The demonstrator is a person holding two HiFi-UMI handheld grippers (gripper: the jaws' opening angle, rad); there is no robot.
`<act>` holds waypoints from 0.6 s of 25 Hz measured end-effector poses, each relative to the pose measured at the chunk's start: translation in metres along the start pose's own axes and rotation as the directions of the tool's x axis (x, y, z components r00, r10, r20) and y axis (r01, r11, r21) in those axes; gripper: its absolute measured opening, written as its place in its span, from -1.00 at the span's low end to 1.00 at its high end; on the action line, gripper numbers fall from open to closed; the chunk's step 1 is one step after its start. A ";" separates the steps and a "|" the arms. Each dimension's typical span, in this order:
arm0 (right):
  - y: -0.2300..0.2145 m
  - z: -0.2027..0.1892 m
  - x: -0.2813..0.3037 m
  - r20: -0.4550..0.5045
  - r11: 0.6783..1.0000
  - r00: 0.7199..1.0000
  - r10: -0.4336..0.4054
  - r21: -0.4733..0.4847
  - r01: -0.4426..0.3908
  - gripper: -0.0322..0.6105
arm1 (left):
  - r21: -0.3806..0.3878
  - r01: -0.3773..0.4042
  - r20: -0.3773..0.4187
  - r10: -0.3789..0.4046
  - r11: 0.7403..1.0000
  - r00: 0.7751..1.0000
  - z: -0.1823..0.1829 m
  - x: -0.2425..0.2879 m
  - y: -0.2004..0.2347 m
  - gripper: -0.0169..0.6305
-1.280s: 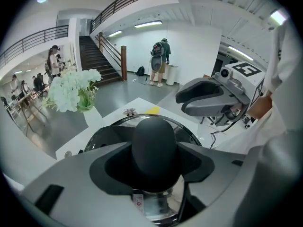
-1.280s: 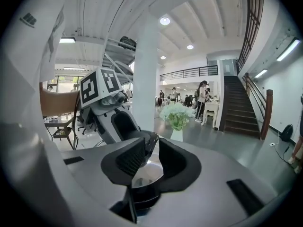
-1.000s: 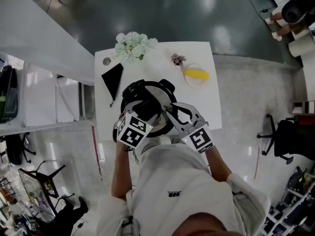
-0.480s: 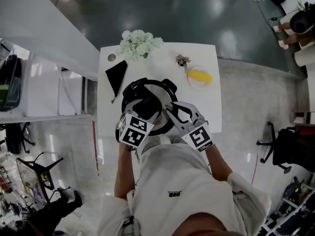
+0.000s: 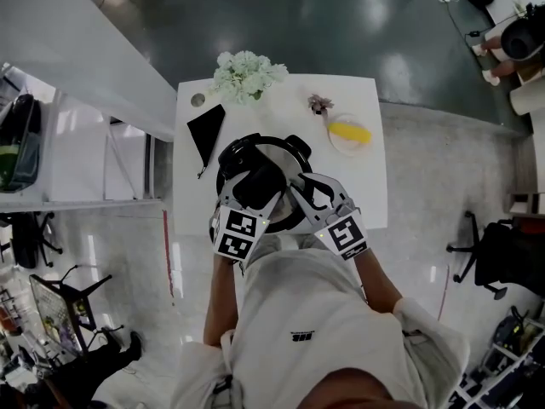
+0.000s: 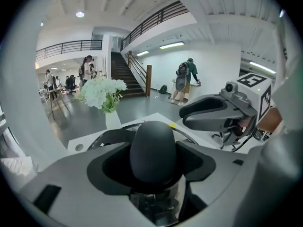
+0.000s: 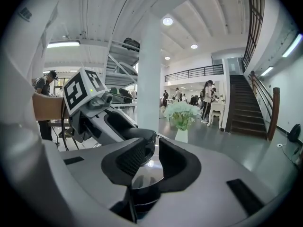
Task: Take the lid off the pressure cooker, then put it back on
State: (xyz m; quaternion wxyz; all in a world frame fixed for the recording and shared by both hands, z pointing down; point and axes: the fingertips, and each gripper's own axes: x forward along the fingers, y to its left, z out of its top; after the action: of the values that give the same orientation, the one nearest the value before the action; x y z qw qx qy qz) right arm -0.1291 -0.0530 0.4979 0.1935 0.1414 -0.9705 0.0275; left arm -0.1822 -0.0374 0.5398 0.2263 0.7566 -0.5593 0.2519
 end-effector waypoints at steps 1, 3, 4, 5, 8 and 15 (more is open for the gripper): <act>0.001 0.000 0.001 0.006 1.000 1.000 -0.006 -0.003 0.006 -0.61 | 0.003 -0.008 0.030 0.008 1.000 1.000 0.003 -0.003 0.001 0.03; 0.002 0.000 0.002 0.023 1.000 1.000 -0.018 -0.010 0.019 -0.61 | 0.006 -0.027 0.087 0.026 1.000 0.996 0.010 -0.010 0.003 0.02; 0.002 0.002 0.002 0.025 1.000 0.999 -0.026 -0.004 0.026 -0.61 | 0.010 -0.035 0.111 0.033 0.999 0.993 0.012 -0.014 0.004 0.02; 0.004 0.003 0.001 0.024 0.999 0.999 -0.034 0.004 0.034 -0.61 | 0.017 -0.042 0.133 0.039 0.999 0.990 0.015 -0.018 0.004 0.02; 0.007 0.009 0.000 0.038 0.998 0.998 -0.056 0.013 0.055 -0.61 | 0.027 -0.065 0.207 0.058 0.998 0.977 0.022 -0.032 0.005 0.00; 0.013 0.011 0.000 0.061 0.994 0.993 -0.105 0.002 0.105 -0.61 | -0.019 -0.093 0.312 0.095 0.995 0.945 0.018 -0.058 0.017 -0.07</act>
State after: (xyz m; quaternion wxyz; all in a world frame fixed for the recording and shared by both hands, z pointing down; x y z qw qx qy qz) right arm -0.1371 -0.0417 0.4880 0.1649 0.1930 -0.9672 0.0125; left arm -0.2102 -0.0106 0.4898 0.1244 0.7589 -0.6241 0.1384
